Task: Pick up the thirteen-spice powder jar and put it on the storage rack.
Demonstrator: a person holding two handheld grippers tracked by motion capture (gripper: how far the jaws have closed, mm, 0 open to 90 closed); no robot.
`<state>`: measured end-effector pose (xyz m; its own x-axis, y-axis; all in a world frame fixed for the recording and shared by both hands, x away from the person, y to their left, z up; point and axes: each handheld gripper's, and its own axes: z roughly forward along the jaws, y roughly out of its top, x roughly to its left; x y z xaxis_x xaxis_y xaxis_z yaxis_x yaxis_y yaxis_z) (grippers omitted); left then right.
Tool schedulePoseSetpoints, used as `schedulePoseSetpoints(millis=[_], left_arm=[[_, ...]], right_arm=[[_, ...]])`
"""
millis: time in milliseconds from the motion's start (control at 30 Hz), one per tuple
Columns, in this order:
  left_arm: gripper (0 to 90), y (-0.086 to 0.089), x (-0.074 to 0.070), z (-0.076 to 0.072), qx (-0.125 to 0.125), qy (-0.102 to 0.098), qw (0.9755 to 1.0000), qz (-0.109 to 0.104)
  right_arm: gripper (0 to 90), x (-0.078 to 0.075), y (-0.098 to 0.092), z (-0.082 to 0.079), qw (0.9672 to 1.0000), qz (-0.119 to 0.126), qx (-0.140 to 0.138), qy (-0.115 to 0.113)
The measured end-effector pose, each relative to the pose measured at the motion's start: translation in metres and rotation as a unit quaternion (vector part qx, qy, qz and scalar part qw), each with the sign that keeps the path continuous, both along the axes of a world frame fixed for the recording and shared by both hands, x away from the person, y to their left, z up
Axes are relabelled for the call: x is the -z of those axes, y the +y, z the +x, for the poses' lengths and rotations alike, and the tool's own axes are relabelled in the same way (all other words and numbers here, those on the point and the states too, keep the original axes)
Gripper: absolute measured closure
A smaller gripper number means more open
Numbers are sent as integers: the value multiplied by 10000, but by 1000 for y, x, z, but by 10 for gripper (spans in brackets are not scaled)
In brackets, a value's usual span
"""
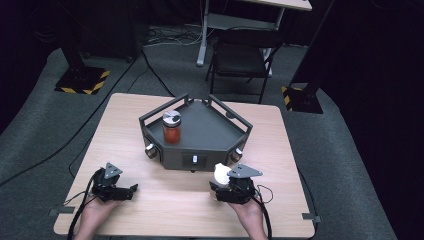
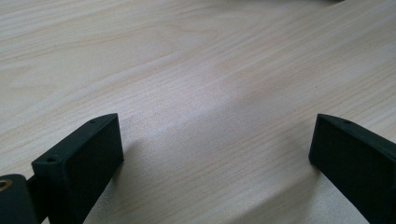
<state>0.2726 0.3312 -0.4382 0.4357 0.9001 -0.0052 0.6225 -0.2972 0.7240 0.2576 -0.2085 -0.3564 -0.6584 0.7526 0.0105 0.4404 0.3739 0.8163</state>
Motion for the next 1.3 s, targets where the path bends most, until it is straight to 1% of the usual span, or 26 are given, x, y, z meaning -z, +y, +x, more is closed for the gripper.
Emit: schedulePoseSetpoints(millis=[300,600,700,933,1300], left_arm=[[23,0,0,0,2,0,10000,1],[23,0,0,0,4,2,10000,2],[22,0,0,0,4,3,10000,2],[22,0,0,1,7,3,10000,2],[21,0,0,1,8,-2,10000,-8]], right_arm=[[297,-22,-10,0,9999,-37,78,-104],[297,-46,-14,4,9997,-36,149,-191],[297,-54,-16,7,9997,10,152,-207],[298,-72,-14,15,9995,33,176,-267],[298,-94,-10,30,9988,73,291,-400]])
